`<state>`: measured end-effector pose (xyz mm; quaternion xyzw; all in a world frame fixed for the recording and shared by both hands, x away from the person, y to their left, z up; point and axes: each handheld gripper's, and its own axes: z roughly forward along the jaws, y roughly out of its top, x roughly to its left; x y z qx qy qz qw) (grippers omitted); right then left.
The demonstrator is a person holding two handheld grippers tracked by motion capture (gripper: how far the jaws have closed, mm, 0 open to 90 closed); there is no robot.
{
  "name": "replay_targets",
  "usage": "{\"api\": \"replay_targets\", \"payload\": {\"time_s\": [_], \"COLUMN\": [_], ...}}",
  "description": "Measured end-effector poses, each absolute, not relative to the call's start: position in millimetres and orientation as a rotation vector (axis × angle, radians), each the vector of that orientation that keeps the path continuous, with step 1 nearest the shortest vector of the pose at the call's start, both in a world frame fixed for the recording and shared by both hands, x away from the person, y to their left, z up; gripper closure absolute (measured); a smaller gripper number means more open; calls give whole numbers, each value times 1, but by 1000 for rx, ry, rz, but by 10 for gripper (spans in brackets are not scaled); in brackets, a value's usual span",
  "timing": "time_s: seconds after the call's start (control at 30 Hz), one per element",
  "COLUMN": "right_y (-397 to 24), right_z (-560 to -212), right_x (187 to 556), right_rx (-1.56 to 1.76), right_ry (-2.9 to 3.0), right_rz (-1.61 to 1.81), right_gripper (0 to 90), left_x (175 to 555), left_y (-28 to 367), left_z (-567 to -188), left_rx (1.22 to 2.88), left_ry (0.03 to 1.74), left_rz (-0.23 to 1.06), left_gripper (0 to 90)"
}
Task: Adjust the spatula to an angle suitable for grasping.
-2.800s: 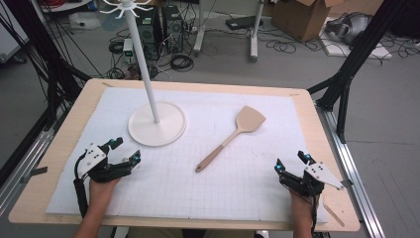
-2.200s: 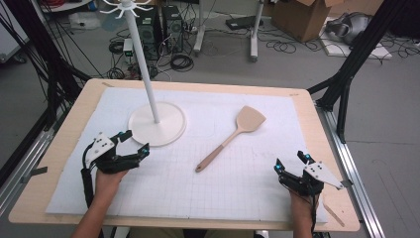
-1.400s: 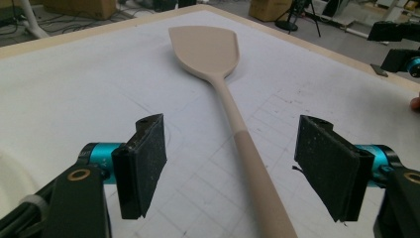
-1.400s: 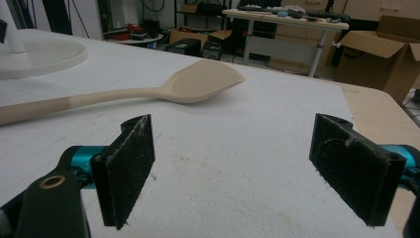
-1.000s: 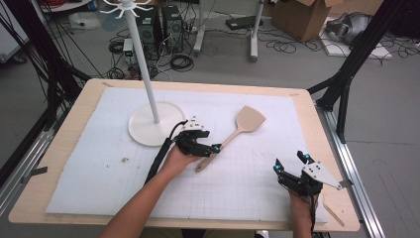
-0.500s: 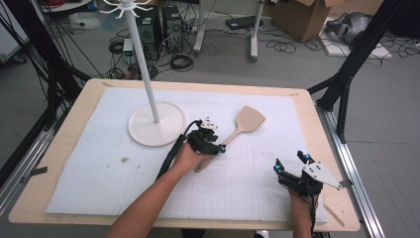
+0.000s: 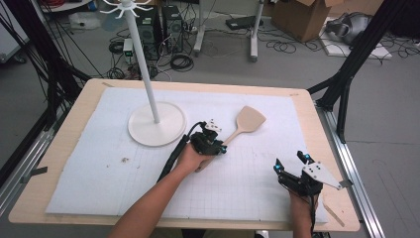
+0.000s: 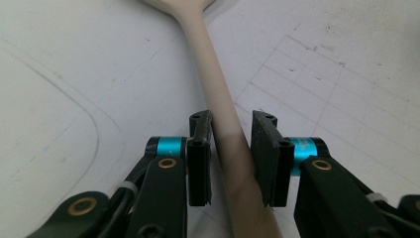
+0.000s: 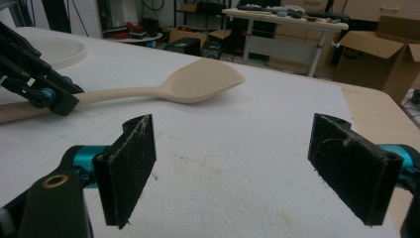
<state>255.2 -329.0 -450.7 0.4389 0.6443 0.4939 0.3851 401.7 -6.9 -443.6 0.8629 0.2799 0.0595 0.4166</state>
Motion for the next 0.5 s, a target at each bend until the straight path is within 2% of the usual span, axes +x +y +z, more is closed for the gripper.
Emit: {"api": "replay_targets", "payload": {"time_s": [0.13,0.5], "right_y": [-330,-330], "right_z": [-451,-451], "right_x": [256,256], "right_rx": [1106,1112], "right_ry": [1640,1636], "right_rz": [1255,1257], "right_gripper": [178,179], "left_x": [404,396], "left_y": [1,8], "left_z": [-440,-433], "left_rx": [2168,2228], "left_ry": [681,502], "left_rz": [144,108], "left_gripper": [757,759]}}
